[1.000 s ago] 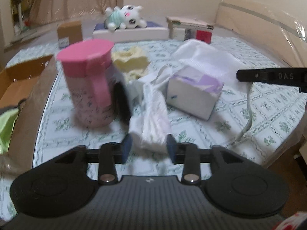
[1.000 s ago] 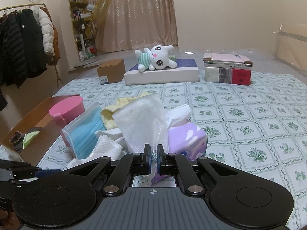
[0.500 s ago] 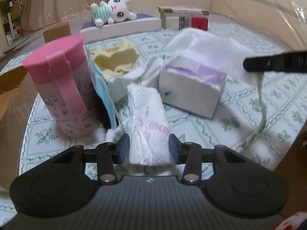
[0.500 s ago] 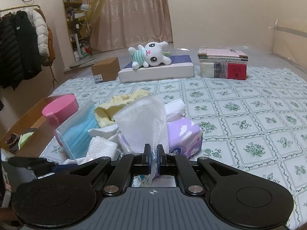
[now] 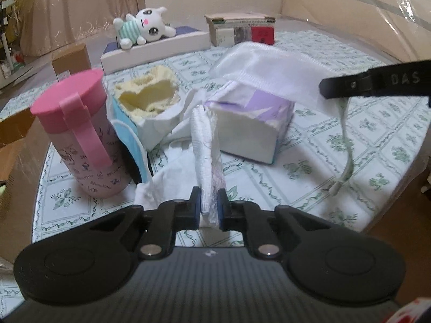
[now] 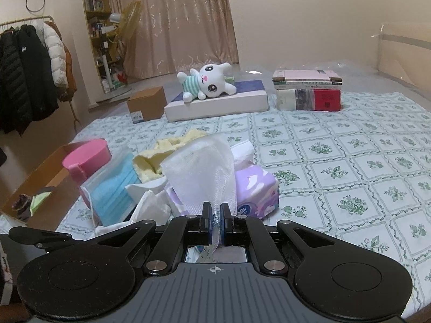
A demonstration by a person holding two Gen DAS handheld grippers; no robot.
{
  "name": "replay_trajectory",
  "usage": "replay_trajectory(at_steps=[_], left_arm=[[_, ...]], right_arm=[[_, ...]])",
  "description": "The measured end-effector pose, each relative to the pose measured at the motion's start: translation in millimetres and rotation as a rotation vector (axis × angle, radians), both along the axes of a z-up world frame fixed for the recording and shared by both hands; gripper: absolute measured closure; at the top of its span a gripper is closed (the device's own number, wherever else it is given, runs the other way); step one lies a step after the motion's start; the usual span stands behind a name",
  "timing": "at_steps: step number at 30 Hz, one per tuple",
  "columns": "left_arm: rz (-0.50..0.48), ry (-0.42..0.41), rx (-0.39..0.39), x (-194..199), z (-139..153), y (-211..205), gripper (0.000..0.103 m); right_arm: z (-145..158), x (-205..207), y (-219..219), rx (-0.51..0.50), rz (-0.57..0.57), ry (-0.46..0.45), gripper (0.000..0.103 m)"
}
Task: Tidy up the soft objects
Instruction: 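Carry both held items over the cardboard tray and open both grippers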
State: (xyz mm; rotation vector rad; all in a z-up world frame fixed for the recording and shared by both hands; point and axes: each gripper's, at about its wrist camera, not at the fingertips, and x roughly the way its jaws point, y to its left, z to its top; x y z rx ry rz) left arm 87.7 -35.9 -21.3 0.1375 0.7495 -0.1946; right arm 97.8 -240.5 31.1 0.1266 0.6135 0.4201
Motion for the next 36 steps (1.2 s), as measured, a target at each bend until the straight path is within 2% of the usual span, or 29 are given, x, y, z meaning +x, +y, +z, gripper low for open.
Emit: replay_trajectory(at_steps=[10,16,20,30,36], left_arm=[[0.012,-0.056,-0.064,-27,42,15,0.093],[0.033,-0.105,-0.090,-44,69,34,0.093],[0.065,-0.145,-0.087,-55,86,55,0.093],[0.205,-0.197,-0.042,-75,115,144,0.093],[0.294,-0.192,0.013,-79,119,207,0.092]], right_arm=[[19,-24,5,0.047,0.006,-0.008,0.098],[44,-32,15,0.090,0.026,-0.045,0.098],[64,-35,35,0.113,0.081,-0.080,0.098],[95,-35,138,0.161,0.300,-0.128,0.098],[96,-25,217,0.177,0.414,-0.125,0.098]])
